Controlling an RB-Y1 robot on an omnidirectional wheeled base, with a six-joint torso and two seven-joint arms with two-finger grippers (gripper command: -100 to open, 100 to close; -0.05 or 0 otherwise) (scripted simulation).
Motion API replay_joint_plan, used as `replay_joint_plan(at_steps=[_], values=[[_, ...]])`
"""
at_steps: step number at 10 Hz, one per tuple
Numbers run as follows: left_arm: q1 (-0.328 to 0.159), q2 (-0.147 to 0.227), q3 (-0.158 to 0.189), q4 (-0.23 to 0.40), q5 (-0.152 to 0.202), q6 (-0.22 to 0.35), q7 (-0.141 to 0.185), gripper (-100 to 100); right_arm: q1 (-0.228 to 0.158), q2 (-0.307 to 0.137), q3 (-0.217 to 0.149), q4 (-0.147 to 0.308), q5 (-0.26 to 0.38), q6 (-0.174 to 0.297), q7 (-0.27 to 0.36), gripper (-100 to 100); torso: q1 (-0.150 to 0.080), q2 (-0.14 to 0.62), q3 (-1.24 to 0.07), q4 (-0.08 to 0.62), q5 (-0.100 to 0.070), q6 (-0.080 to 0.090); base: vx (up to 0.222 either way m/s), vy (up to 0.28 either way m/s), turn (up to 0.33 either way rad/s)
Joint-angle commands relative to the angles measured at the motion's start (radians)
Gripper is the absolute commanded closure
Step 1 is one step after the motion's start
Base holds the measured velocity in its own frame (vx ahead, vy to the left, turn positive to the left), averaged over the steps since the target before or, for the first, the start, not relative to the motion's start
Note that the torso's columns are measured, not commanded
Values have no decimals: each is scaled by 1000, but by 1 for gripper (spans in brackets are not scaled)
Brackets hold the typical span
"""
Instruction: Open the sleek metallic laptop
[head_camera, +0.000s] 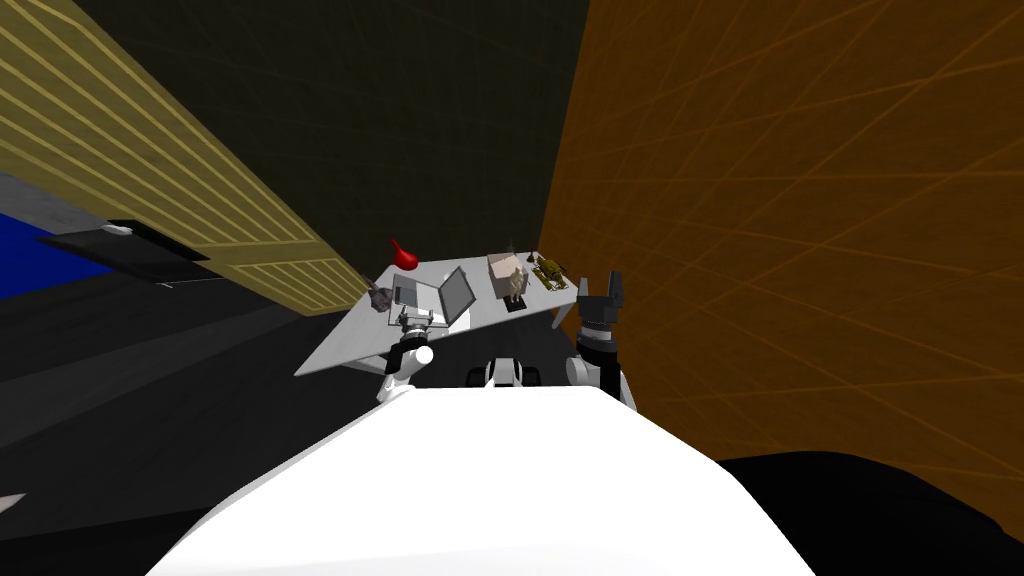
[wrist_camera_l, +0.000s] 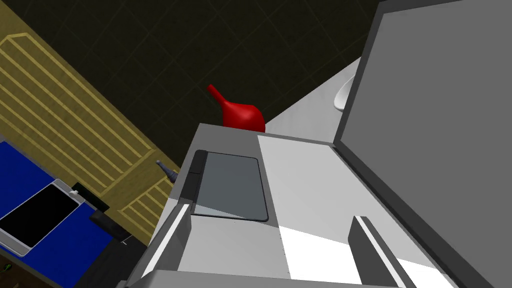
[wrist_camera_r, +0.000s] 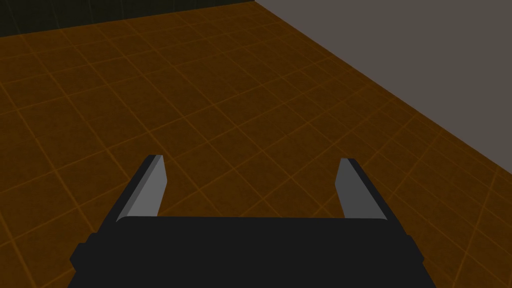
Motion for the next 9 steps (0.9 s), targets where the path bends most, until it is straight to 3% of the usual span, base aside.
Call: replay_joint_plan(at_steps=[1,9], values=[[1,40,-12,36,-5,-53,14,-100,0,0,0,0,0,0,0,0,1,1,1,0,0,0,32,-17,-3],[-24,102,-54,204,-27,-250,62,-100,0,0,0,0,0,0,0,0,3,0,0,0,1,0,33,-19,-6]])
